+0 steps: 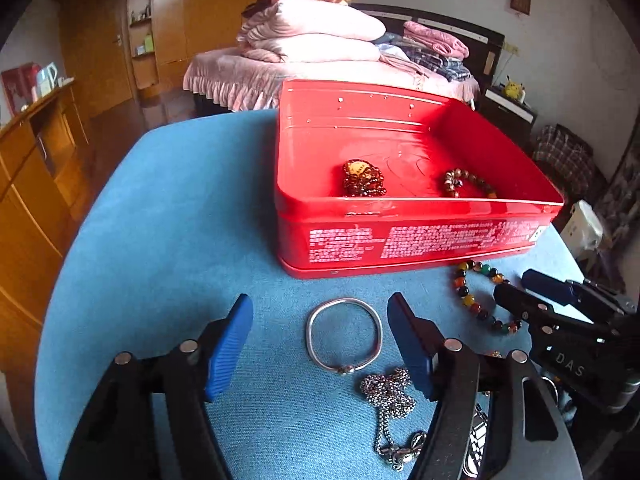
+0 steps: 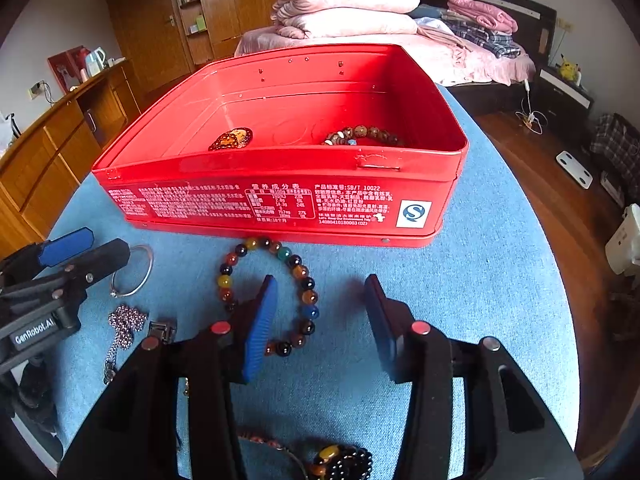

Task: Organize jewelry
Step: 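Withdraw both tools and approach the silver bangle and multicolor bead bracelet, then grasp the silver bangle with the left tool while the right tool grasps the multicolor bracelet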

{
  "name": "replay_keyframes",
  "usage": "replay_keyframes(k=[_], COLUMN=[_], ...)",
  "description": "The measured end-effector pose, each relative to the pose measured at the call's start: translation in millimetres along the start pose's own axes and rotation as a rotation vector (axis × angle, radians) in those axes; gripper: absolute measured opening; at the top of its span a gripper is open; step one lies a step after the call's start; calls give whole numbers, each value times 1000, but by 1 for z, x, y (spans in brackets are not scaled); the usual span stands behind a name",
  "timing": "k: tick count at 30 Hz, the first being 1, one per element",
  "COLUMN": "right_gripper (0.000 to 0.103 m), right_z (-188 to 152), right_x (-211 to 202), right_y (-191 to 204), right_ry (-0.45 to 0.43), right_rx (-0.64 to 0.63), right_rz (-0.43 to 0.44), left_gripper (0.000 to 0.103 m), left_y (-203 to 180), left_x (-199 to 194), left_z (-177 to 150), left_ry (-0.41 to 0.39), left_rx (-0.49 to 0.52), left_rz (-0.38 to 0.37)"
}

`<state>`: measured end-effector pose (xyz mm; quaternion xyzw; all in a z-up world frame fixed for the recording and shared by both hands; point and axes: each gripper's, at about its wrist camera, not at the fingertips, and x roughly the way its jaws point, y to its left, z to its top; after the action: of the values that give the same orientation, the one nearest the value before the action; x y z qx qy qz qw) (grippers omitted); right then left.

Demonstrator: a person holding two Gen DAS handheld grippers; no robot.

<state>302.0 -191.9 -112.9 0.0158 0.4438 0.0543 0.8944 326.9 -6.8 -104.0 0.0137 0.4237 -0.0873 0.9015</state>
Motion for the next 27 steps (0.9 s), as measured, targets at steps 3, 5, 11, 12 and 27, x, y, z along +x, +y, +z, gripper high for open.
replay_keyframes(k=[3,5,11,12,27], right_gripper=[45,45,45,45,40], right_z=[0,1,1,1,1], right_x=[0,1,2,2,3], right_y=[0,0,0,0,1], right_ry=[0,1,2,2,8], right_rx=[3,3,1,1,-5], right_rz=[5,4,5,5,-9], left_gripper=[69,69,62,52,45], left_y=[-8,-10,-10,-9,3], left_x=[8,13,21,21,14], left_z=[-2,-4,-7,-7,-11], left_ry=[29,48,57,52,29], left_rx=[27,31,27,26,-23], left_rz=[12,18,25,26,28])
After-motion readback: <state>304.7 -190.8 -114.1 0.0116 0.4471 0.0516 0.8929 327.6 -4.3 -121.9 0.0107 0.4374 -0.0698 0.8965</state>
